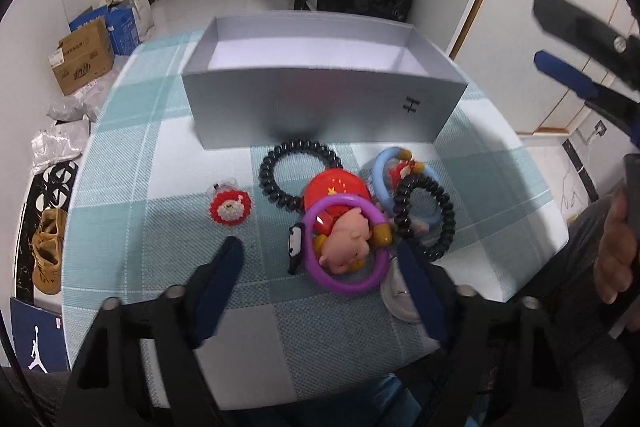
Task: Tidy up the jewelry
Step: 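Lower the left tool onto the purple ring and close on it, then lift the purple ring with the left tool while the right tool grasps the white round badge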
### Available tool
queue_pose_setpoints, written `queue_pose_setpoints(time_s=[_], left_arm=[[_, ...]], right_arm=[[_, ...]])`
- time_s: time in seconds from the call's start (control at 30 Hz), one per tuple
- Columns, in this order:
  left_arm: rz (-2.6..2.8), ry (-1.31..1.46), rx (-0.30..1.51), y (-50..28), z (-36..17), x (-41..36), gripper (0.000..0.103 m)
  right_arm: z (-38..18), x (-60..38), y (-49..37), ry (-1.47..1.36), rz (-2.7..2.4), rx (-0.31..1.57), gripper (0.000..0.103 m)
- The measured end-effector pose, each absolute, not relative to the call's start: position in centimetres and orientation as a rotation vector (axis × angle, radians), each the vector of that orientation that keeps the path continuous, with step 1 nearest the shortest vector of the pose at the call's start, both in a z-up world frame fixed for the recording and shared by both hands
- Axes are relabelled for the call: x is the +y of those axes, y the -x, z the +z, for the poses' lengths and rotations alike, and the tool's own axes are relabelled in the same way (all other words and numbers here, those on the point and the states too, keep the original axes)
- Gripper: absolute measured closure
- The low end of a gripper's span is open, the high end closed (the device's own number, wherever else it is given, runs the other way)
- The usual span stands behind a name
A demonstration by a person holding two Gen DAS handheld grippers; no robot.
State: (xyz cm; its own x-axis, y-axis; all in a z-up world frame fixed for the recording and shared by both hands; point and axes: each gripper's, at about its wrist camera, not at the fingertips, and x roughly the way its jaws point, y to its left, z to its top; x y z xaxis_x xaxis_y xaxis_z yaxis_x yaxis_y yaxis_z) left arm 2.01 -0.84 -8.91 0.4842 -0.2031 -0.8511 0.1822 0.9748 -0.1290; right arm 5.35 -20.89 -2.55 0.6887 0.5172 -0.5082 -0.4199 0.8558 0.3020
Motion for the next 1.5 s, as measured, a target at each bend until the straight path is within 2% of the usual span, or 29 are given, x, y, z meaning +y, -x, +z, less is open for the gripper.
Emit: queue_pose_setpoints(time_s=[0.27,0.3,0.37,0.4,0.7,1.0,1.37,1.5], left_arm=[[-0.237,-0.060,1.036,-1.5,-9.1,-2.0,0.031],[-0.244,-0.069,1.032,-1.5,-9.0,-2.3,0.033],[-0.260,-0.094,1.019,-1.4,-8.7,-2.7,0.050],[-0.268,-0.102,1.014,-1.3,-8.6,-2.9,0.053],[-0.292,-0.057,1.019,-1.4,-8.2,-1.9,0.055],[-0.334,0.069,0.947,-1.6,-6.2,-0.8,0.055],[-0.270,0.271,0.832,-1.7,-3.5,3.3,0.055],[-0.255,0.298,0.796,-1.5,-2.7,4.2,0.055]], right_arm=[[-2.4,-21.2,-5.3,-0.191,0.530,0.619,0.000],[-2.4,-21.3,-5.2,-0.192,0.529,0.617,0.000],[-2.3,-21.4,-5.1,-0.196,0.529,0.614,0.000],[-2.3,-21.3,-5.1,-0.197,0.529,0.614,0.000],[-2.3,-21.7,-5.3,-0.215,0.521,0.619,0.000],[-2.8,-21.7,-5.3,-0.203,0.514,0.653,0.000],[-6.1,-21.0,-3.6,-0.225,0.539,0.869,0.000],[-7.5,-19.5,-2.1,-0.217,0.551,0.954,0.006]])
